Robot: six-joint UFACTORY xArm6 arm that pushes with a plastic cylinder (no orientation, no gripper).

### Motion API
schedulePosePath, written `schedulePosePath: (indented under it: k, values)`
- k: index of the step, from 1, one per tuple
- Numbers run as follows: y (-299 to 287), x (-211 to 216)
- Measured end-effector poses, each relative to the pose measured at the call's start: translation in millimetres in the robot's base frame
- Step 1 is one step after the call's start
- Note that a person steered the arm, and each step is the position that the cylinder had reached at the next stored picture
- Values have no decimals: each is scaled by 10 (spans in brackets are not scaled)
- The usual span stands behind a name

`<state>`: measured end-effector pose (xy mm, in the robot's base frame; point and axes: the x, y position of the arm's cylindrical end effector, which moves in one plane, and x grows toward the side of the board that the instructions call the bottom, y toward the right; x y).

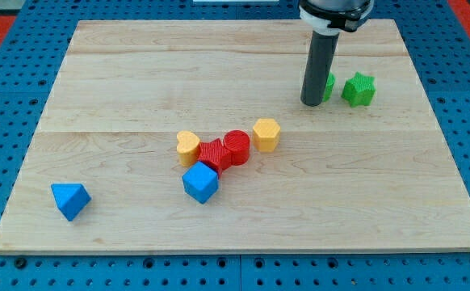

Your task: Move the hand to the left of the blue cube

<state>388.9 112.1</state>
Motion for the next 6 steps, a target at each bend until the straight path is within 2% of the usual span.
schedulePosePath:
  k: [3, 4, 5, 6]
  values:
    - [-60, 1096]
    - [-60, 1601]
    - [-353, 1899]
    - [-1110, 1908]
